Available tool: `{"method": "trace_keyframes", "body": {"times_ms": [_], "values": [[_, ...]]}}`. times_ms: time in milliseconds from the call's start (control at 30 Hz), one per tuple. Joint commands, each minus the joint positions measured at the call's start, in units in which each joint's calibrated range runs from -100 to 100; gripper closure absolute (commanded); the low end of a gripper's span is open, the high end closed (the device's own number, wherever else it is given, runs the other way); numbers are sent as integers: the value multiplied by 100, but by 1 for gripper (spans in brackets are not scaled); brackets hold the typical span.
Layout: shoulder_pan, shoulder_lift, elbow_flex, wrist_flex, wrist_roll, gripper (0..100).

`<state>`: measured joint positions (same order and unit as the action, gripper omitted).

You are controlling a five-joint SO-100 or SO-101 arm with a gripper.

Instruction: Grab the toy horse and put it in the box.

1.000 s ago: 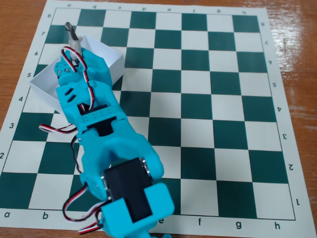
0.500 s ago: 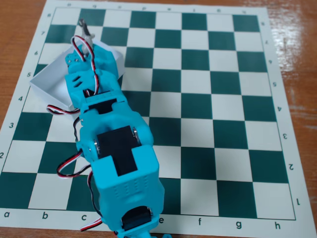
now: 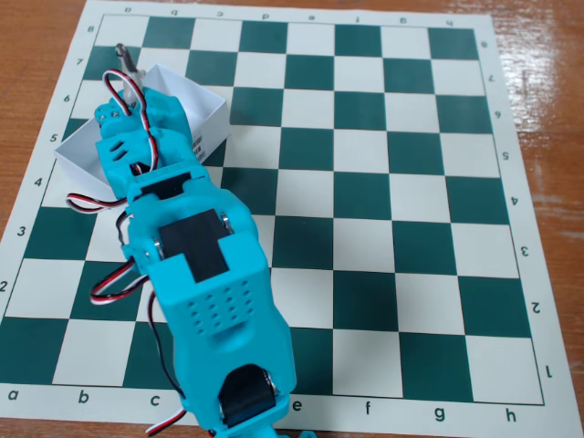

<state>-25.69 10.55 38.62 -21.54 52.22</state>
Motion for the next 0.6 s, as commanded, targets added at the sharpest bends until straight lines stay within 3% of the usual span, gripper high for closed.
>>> {"method": "trace_keyframes", "body": {"times_ms": [0,133,200,567], "values": [[-45,86,-417,-47,50,99],[-38,184,-526,-47,64,80],[-38,192,-544,-14,79,76],[12,-170,-244,20,84,73]]}}
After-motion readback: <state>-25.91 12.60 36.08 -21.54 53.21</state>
